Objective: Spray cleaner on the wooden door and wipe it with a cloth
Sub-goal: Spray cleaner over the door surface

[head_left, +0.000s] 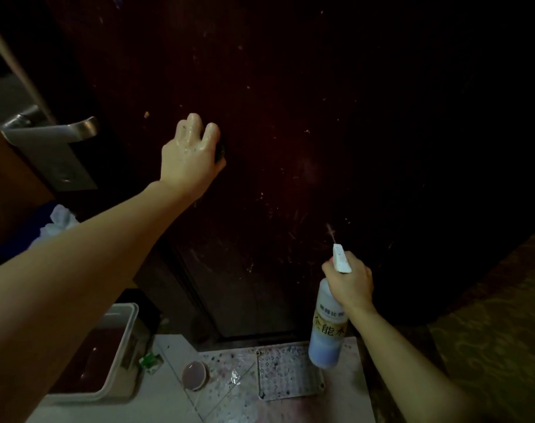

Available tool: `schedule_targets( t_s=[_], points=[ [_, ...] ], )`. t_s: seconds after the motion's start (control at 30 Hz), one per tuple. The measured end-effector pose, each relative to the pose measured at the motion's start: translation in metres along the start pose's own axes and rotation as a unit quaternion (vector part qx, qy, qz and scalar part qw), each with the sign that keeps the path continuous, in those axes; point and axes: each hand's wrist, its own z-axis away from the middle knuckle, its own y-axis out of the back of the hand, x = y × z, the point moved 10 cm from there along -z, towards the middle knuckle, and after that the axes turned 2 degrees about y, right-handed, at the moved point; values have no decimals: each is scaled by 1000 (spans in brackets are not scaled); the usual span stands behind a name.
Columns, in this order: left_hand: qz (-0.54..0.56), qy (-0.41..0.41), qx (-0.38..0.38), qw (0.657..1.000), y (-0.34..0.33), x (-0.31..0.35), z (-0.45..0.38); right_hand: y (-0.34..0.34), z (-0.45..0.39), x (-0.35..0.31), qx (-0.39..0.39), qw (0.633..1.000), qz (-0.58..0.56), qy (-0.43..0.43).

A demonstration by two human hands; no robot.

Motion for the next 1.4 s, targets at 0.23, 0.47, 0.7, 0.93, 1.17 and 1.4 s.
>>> schedule_targets(
  t_s=[0.23,0.47,0.7,0.93,1.17,1.4],
  points=[
    [-20,-48,-10,999,-11,6,7,-17,12,-1,-8,999,-53,-4],
    [-49,-93,-19,994,-23,13,15,-12,17,11,29,999,7,-42],
    [-54,-95,-25,994,-28,16,17,-21,28,16,-2,999,-25,-37],
    [-58,-103,-28,993,-33,21,19,-14,35,9,23,999,-3,-27],
    [-52,-96,-12,994,-39,19,23,-25,34,1,-7,999,8,38],
    [-60,-83,13,995,-50,21,31,-29,25,12,-22,997,-27,75]
  ],
)
